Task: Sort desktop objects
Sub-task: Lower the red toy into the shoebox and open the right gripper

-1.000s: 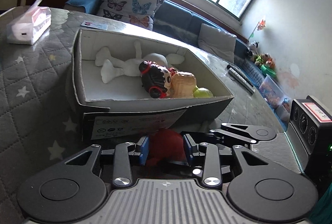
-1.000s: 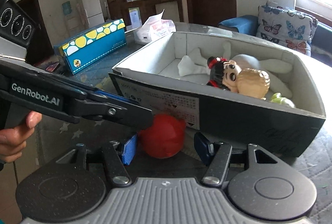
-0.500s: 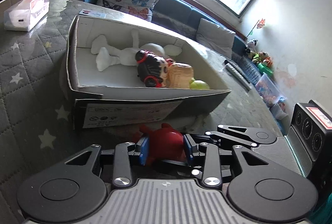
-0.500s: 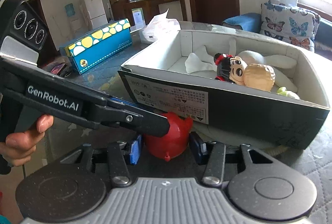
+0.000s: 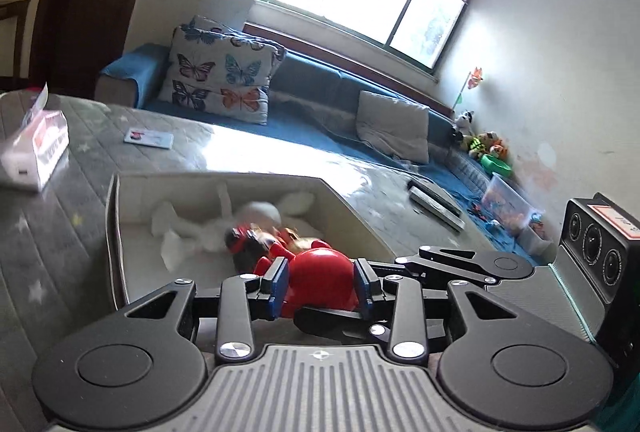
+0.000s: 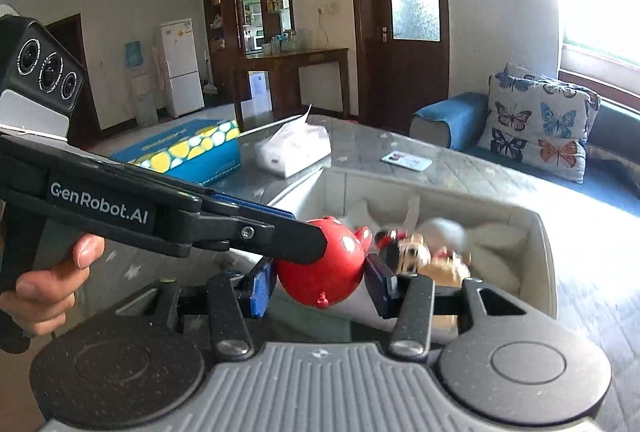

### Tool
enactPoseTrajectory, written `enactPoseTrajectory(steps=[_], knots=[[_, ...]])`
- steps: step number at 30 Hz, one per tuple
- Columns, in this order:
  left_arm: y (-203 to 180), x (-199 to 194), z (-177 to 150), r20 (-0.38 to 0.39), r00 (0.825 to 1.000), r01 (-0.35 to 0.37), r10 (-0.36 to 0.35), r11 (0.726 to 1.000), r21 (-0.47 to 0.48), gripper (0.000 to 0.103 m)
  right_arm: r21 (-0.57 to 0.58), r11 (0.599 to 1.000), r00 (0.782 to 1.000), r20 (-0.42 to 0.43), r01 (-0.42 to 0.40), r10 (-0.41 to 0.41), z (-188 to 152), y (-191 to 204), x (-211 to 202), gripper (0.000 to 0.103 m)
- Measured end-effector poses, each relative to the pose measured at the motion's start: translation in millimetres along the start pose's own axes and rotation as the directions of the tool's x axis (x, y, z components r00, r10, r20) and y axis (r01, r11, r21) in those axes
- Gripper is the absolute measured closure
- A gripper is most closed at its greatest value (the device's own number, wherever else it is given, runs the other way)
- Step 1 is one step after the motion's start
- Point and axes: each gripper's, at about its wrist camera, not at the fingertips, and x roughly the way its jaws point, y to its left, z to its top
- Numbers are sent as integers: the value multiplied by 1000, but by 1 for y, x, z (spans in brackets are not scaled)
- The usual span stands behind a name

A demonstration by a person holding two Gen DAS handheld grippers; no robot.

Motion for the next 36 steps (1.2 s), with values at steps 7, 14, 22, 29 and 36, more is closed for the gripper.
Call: enactPoseTrajectory(steps=[7, 14, 22, 29, 36], knots=[[35, 35, 20, -55, 998, -46, 43, 997, -56, 65, 57, 998, 997, -70, -36, 40, 19, -26, 51, 55], [65, 60, 18, -130, 990, -69, 53, 990, -121, 65, 67, 995, 983, -164, -69, 79, 19, -39, 90, 55], [75, 75, 15, -192, 978, -106, 80, 986, -130, 64, 13, 997, 965, -251, -75, 76, 16, -30, 111, 55], [73, 74, 14, -196, 977, -112, 88, 987, -118, 65, -10, 998, 956, -285, -68, 63, 14, -27, 117, 54], [66, 68, 11, -173, 978, -138, 120, 986, -93, 65, 14, 998, 963, -264, -56, 58, 11, -28, 112, 53]])
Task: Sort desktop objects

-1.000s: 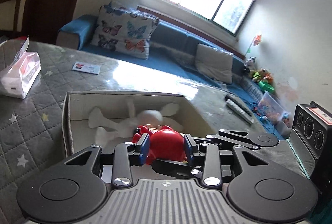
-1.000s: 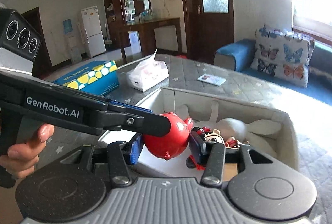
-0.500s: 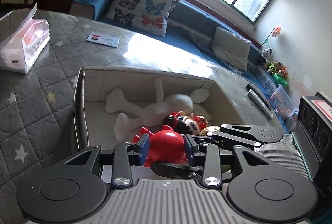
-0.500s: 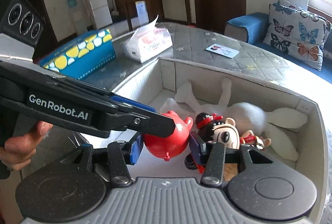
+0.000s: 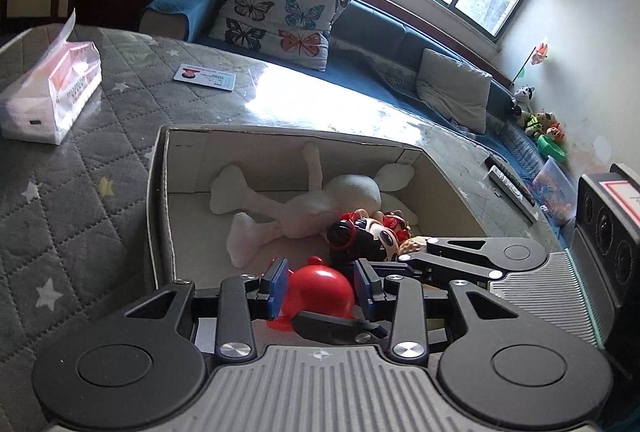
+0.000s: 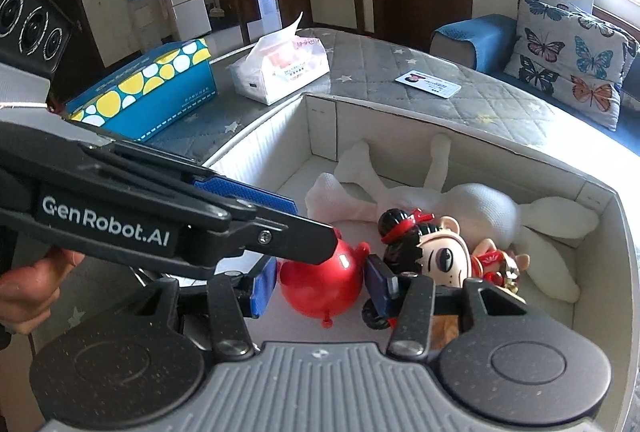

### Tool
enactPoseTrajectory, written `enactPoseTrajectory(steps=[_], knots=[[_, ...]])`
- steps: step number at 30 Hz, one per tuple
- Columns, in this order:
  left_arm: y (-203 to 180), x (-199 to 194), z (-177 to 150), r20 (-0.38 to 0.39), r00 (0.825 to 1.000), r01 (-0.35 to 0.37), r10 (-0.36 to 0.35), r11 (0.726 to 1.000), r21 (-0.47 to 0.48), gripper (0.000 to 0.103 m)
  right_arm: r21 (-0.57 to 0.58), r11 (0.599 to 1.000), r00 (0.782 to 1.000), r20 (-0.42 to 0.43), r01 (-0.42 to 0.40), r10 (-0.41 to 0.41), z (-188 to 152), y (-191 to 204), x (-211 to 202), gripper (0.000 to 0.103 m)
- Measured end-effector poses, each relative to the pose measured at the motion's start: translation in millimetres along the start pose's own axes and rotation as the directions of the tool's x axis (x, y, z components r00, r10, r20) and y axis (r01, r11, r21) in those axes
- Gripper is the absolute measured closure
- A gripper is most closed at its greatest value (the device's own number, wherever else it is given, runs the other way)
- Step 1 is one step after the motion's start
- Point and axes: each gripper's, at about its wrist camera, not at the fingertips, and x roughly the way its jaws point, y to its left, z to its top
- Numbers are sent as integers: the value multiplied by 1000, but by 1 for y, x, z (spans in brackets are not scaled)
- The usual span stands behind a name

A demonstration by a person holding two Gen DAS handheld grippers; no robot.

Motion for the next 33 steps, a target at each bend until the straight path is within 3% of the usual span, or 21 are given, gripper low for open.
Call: enactPoseTrajectory(steps=[7, 11, 13, 18, 28, 33], knots=[[-12, -18, -5, 77, 996, -52, 48, 997, 53, 65, 4, 1000, 999, 42, 18, -18, -5, 4, -15, 44], [-24, -31, -9, 133, 988, -96, 82, 991, 99, 65, -2, 999, 996, 79, 49, -49, -11, 9, -29, 39], [-30, -38, -12, 161, 982, -115, 96, 987, 116, 65, 6, 998, 993, 100, 59, -59, -14, 11, -37, 31], [-46, -54, -21, 218, 971, -131, 99, 981, 141, 64, 26, 996, 985, 146, 90, -93, -25, 14, -58, 26], [-80, -65, -49, 283, 941, -247, 186, 950, 194, 63, 73, 987, 967, 204, 144, -156, -61, 21, -91, 8], [-92, -65, -63, 286, 935, -277, 212, 936, 215, 63, 96, 978, 951, 233, 188, -205, -78, 25, -103, 0]])
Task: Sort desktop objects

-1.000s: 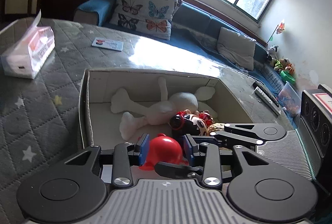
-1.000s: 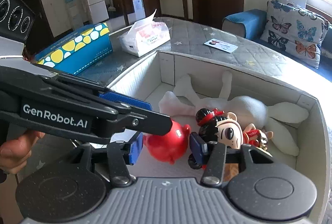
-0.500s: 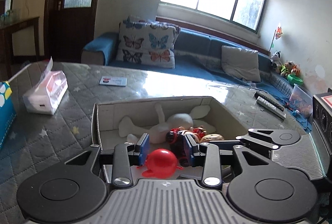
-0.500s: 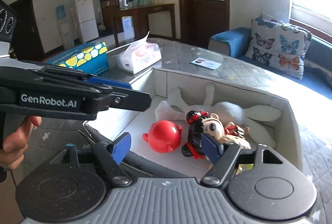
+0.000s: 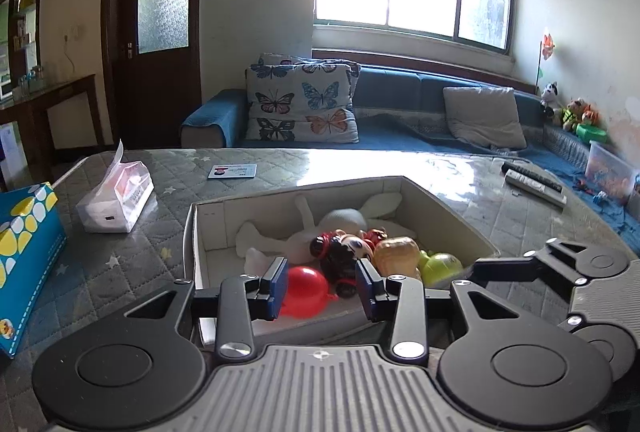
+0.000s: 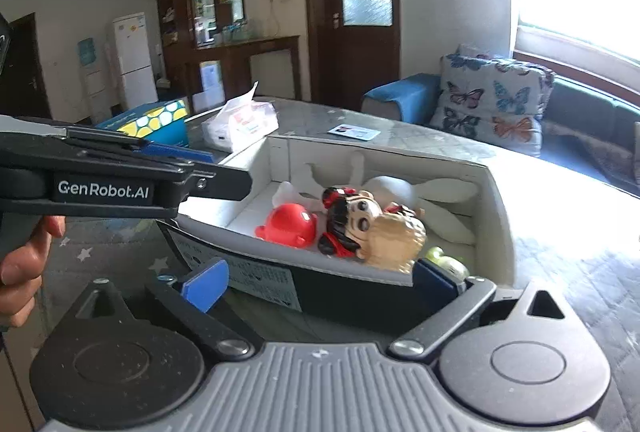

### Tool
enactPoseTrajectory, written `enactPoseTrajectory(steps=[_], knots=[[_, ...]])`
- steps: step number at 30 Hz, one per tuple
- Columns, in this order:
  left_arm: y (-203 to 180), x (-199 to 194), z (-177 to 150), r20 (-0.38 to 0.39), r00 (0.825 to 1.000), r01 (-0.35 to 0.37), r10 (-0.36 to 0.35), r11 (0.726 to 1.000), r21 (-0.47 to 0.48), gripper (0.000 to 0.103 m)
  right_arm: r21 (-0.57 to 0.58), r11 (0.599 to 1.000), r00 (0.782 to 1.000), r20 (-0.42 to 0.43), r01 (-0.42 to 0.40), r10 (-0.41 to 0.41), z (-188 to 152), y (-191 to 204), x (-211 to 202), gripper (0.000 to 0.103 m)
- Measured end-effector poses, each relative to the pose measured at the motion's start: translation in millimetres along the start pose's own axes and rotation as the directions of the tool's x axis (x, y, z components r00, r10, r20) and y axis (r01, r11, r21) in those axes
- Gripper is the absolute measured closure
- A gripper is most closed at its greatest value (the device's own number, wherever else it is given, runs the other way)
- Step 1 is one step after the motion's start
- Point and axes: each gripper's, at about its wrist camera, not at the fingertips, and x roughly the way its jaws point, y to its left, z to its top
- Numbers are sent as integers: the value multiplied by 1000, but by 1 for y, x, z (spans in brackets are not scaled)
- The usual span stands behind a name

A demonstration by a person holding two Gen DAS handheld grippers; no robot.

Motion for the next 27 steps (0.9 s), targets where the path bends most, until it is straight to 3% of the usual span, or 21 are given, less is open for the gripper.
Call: enactPoseTrajectory(steps=[15, 27], knots=[[-35, -8, -30, -19, 995, -97, 100, 987, 127, 63, 84, 991, 993, 47, 103, -107, -37, -3, -28, 0], [-44, -12, -49, -68, 992, -94, 105, 985, 148, 63, 157, 977, 989, 11, 147, -150, -61, 2, -30, 0]])
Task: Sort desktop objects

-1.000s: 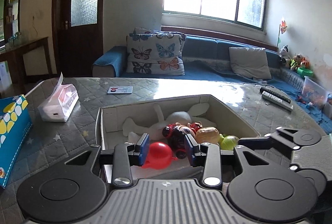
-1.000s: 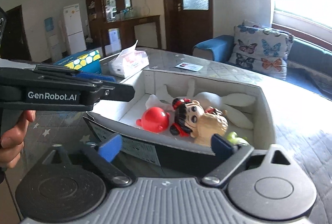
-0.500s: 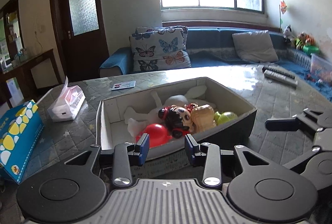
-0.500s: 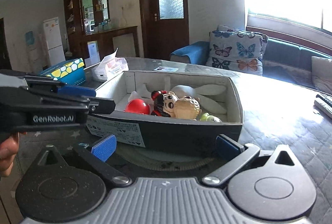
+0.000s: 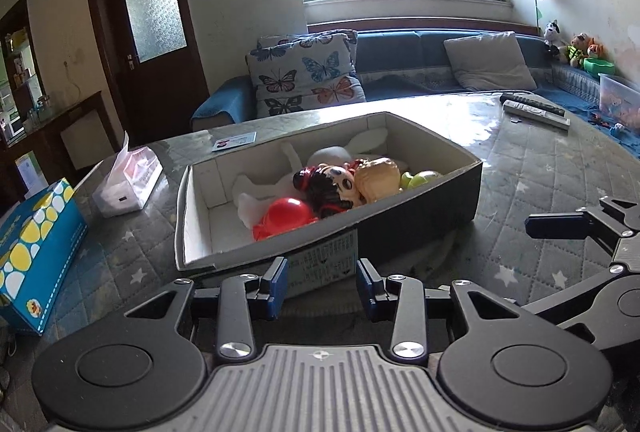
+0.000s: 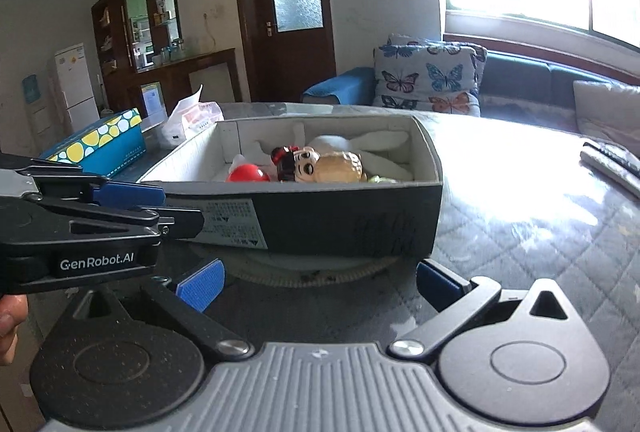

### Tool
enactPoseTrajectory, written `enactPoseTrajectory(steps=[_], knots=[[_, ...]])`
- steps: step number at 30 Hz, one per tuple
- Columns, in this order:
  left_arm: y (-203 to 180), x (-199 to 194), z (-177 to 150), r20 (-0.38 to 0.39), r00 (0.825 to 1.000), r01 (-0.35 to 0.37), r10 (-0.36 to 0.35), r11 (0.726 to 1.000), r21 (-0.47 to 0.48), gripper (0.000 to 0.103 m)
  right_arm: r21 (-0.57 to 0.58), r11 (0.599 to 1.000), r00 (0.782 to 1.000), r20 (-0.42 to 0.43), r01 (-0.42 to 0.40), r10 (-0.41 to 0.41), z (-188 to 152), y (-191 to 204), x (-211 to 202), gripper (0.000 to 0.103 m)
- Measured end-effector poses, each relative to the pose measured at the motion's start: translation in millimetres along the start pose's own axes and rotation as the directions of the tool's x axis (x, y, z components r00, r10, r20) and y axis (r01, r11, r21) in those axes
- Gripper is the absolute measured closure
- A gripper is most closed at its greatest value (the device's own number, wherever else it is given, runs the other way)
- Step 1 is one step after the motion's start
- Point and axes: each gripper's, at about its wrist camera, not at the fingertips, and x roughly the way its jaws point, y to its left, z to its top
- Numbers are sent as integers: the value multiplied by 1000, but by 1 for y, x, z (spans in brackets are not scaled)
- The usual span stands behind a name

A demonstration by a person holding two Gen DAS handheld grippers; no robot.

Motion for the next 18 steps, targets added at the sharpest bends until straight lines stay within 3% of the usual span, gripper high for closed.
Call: enactPoseTrajectory(steps=[18], knots=[[10, 1, -21, -50, 998, -31, 26, 995, -99, 63, 48, 997, 997, -50, 60, -58, -19, 5, 1, 0]])
